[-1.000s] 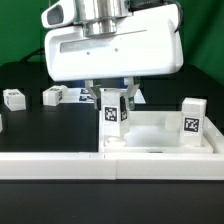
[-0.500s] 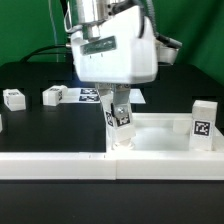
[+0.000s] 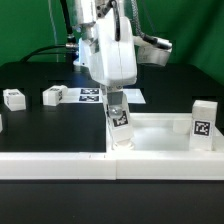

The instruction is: Assemble square table

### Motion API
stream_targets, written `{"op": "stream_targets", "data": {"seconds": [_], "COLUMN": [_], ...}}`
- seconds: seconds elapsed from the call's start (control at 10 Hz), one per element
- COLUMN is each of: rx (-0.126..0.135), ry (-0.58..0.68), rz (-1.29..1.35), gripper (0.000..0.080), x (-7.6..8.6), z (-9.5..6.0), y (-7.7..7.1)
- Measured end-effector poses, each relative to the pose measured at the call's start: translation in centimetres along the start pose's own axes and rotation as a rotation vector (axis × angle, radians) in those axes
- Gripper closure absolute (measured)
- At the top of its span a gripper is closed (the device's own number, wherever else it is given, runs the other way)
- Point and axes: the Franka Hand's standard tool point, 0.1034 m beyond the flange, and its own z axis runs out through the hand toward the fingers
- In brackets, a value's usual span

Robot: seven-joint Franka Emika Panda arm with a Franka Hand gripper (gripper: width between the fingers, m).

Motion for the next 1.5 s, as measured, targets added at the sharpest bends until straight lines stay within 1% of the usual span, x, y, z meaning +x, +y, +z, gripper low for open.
{"op": "stream_targets", "data": {"seconds": [0.3,0.4,0.5,0.6,0.7,0.8,1.1,1.2,1.3,1.5], "rx": [0.0,0.0,0.0,0.0,0.0,0.004,0.001,-0.004,-0.024,-0.045], "ry": [0.0,0.0,0.0,0.0,0.004,0.009,0.009,0.012,0.03,0.036], "rz": [0.0,0.0,0.0,0.0,0.064,-0.039,-0.251,-0.374,-0.647,-0.984], "gripper": [0.0509,0.048,0.0301,0.0301,0.0183,0.016,0.0151,0.0151,0.0151,0.0151], "x": [0.0,0.0,0.0,0.0,-0.3,-0.7,-0.6,-0.6,-0.7,-1.2], "z": [0.0,0.0,0.0,0.0,0.3,0.1,0.1,0.0,-0.2,-0.1], "y": [0.0,0.0,0.0,0.0,0.1,0.3,0.4,0.4,0.2,0.1]}}
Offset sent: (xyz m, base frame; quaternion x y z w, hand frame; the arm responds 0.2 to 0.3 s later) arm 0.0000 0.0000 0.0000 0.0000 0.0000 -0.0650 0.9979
